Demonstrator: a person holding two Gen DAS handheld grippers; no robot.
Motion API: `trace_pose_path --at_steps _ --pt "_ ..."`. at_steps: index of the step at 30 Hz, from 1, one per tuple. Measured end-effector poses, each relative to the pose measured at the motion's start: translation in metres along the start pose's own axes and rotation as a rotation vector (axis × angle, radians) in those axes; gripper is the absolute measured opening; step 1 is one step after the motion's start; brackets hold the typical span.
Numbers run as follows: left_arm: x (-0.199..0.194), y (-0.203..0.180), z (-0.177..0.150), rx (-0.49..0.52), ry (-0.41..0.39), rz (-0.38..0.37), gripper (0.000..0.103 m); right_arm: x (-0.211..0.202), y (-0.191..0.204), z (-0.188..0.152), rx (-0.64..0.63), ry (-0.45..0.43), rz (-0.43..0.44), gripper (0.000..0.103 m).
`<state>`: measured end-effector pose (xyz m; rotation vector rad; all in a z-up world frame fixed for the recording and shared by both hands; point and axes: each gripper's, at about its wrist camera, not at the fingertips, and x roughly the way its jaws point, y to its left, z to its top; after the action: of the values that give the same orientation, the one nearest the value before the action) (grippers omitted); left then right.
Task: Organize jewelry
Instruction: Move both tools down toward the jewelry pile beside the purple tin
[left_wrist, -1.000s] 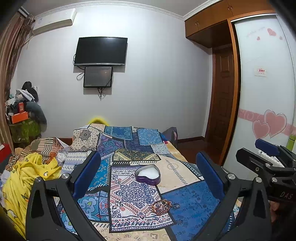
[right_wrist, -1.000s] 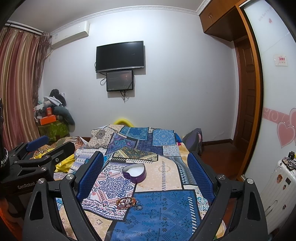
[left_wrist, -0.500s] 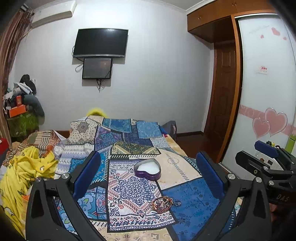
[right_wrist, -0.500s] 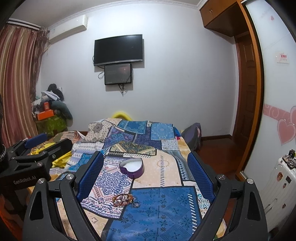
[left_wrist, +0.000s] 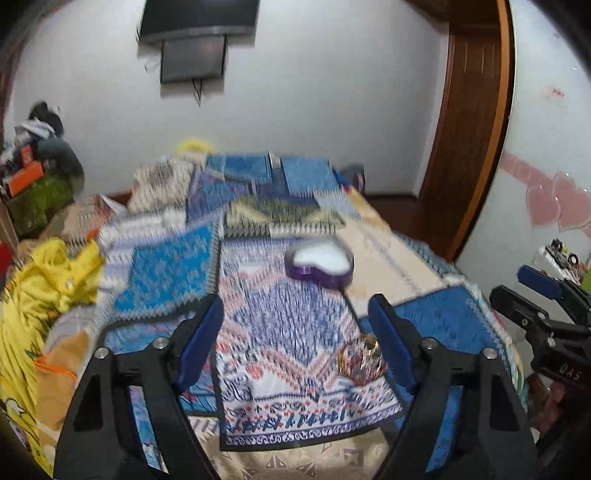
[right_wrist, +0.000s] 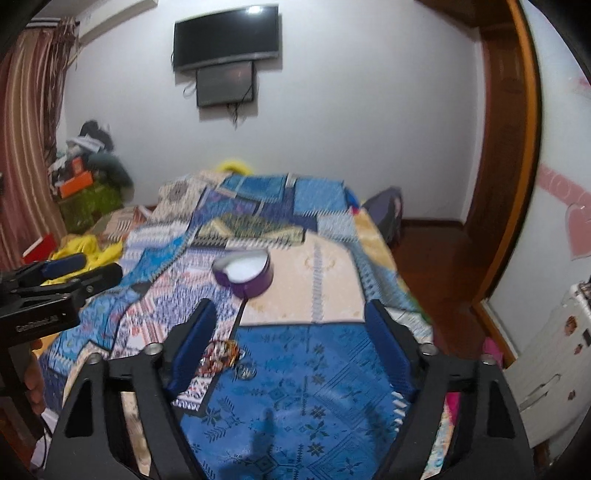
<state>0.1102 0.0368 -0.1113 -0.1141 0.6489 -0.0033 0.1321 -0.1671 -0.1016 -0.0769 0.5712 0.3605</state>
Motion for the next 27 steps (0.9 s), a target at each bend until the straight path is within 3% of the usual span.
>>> trace_pose_path --at_steps 9,18,21,27 --pt "0.046 0.001 -0.024 -0.014 0.183 -0.094 0.046 0.037 -0.006 -0.020 -0.003 0.178 0.118 0.043" --pt "0.063 -0.021 -0.037 0.049 0.240 -0.163 0.041 0.058 0.002 -0.035 -0.058 0.265 0.199 0.033" --pt "0.073 -0.016 -0.037 0.018 0.268 -0.161 0.031 0.066 0.005 -0.038 -0.072 0.287 0.209 0.031" --pt "0.085 -0.011 -0.038 -0.040 0.311 -0.212 0.026 0.078 0.010 -0.039 -0.084 0.309 0.217 0.025"
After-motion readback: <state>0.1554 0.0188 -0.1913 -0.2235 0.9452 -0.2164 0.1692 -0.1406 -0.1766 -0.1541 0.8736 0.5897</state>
